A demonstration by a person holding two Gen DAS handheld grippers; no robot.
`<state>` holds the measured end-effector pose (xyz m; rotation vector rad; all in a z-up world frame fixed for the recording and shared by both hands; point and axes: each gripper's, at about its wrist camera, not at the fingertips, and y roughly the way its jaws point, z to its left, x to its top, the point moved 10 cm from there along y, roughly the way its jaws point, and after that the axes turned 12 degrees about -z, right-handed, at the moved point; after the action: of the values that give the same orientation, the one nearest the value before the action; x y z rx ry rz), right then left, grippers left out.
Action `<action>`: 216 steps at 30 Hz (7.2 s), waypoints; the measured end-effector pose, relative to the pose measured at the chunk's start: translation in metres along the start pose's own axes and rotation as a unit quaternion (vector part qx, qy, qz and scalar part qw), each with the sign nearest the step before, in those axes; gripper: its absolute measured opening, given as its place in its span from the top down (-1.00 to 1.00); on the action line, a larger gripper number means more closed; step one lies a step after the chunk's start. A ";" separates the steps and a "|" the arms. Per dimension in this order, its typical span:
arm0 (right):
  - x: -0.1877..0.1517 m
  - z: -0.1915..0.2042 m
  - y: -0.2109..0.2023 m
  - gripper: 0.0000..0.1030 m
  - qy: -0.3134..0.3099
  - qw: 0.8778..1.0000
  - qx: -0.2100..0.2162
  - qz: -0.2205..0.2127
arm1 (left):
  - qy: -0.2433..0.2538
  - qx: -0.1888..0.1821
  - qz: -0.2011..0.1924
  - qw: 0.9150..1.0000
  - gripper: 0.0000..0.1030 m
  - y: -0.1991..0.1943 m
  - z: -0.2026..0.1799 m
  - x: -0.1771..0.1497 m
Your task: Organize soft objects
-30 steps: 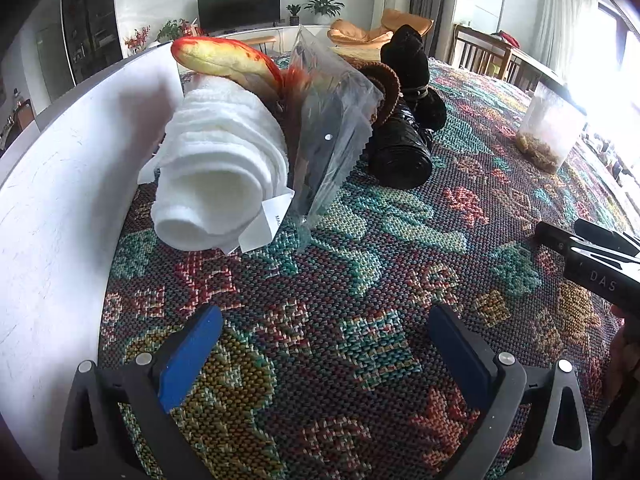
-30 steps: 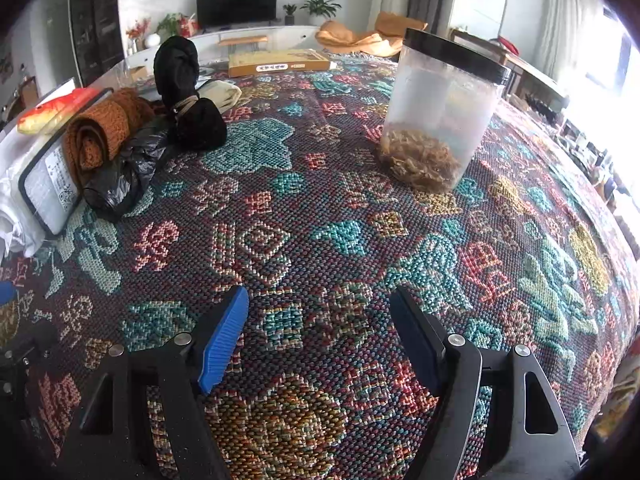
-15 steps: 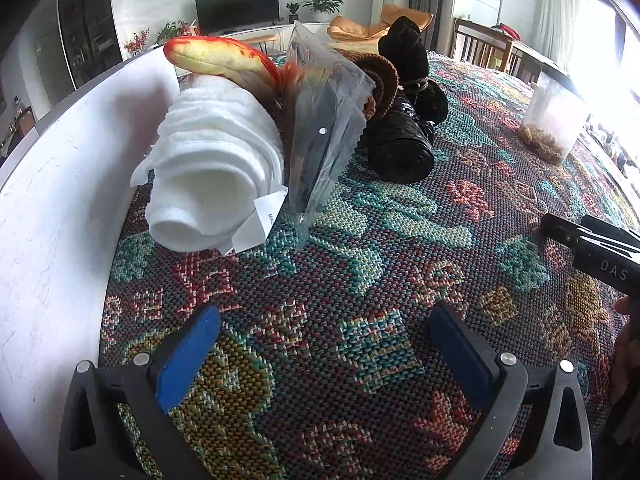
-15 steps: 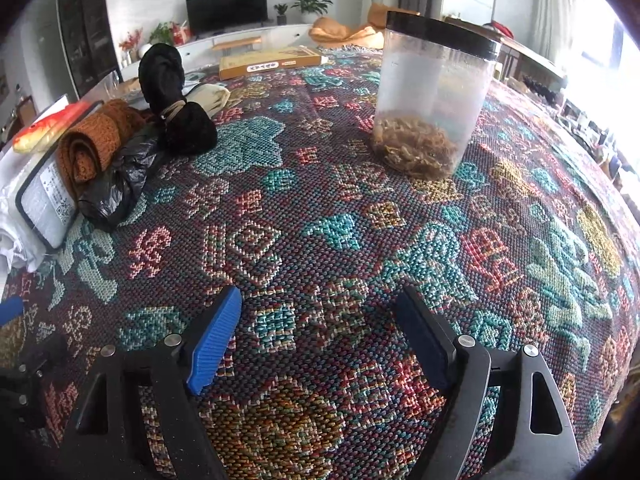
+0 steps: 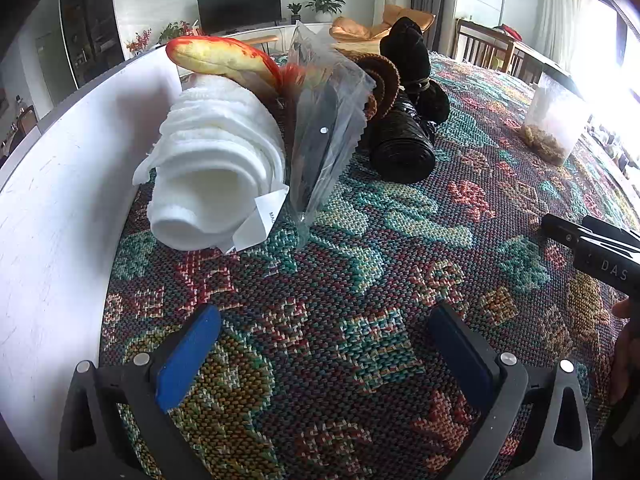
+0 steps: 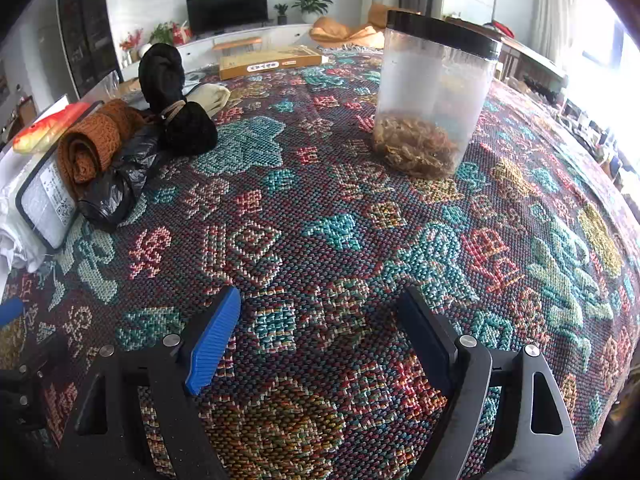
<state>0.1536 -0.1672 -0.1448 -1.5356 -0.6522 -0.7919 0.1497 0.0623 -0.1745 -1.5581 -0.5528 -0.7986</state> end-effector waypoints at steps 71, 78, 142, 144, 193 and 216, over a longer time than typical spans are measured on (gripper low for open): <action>0.000 0.000 0.001 -0.64 0.000 1.000 0.000 0.000 | -0.103 0.016 0.012 0.994 -0.16 -0.049 0.043 0.000; -0.001 0.001 0.000 -0.64 0.001 1.000 0.001 -0.001 | -0.067 0.033 -0.013 0.997 -0.69 -0.030 0.052 0.008; -0.001 0.001 0.001 -0.65 0.001 1.000 0.002 0.000 | -0.050 0.056 -0.003 0.997 -1.00 -0.007 0.053 -0.007; -0.001 0.001 0.001 -0.64 0.001 1.000 0.002 0.000 | -0.050 0.056 -0.003 0.997 -1.00 -0.007 0.053 -0.007; 0.075 0.102 0.046 -0.64 0.077 0.975 0.191 0.080 | -0.052 0.054 -0.005 0.997 -1.00 -0.007 0.052 -0.006; 0.065 0.007 0.014 -0.43 -0.061 0.984 0.106 0.132 | -0.077 -0.009 0.012 0.997 -0.99 -0.024 0.033 0.002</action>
<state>0.2045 -0.1642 -0.1022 -1.4455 -0.5869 -0.4178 0.1390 0.0984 -0.1579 -1.6490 -0.6396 -0.6708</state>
